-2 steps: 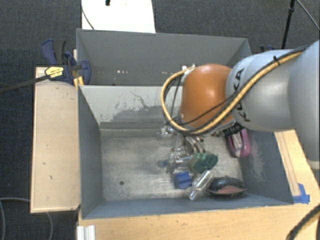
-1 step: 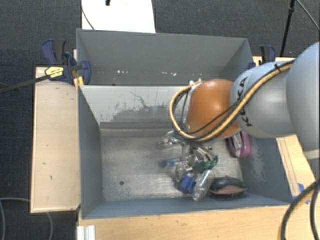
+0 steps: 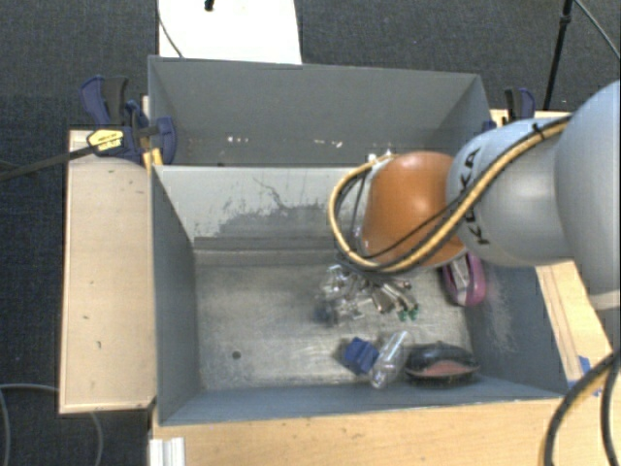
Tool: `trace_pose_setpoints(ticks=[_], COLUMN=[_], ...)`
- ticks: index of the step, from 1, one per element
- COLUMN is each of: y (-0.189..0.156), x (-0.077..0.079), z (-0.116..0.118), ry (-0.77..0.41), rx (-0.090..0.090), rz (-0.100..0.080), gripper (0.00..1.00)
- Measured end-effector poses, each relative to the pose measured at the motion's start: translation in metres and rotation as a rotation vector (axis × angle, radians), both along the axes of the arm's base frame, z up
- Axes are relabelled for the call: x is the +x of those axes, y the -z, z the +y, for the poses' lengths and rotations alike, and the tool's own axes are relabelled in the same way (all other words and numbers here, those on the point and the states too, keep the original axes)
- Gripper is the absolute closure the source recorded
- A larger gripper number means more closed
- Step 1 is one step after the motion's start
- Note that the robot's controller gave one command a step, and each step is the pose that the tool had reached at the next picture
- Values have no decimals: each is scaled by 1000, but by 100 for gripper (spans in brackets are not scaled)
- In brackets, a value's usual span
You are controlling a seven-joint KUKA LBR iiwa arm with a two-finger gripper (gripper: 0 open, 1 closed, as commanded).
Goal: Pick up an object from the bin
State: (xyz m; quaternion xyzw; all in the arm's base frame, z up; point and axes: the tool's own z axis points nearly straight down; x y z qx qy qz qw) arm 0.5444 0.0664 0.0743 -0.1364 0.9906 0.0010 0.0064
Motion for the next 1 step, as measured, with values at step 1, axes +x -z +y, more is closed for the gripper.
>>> trace_pose_setpoints(ticks=[1], y=[-157], x=[-18], z=[53], ry=[13], rx=[0], rz=[3], gripper=[100])
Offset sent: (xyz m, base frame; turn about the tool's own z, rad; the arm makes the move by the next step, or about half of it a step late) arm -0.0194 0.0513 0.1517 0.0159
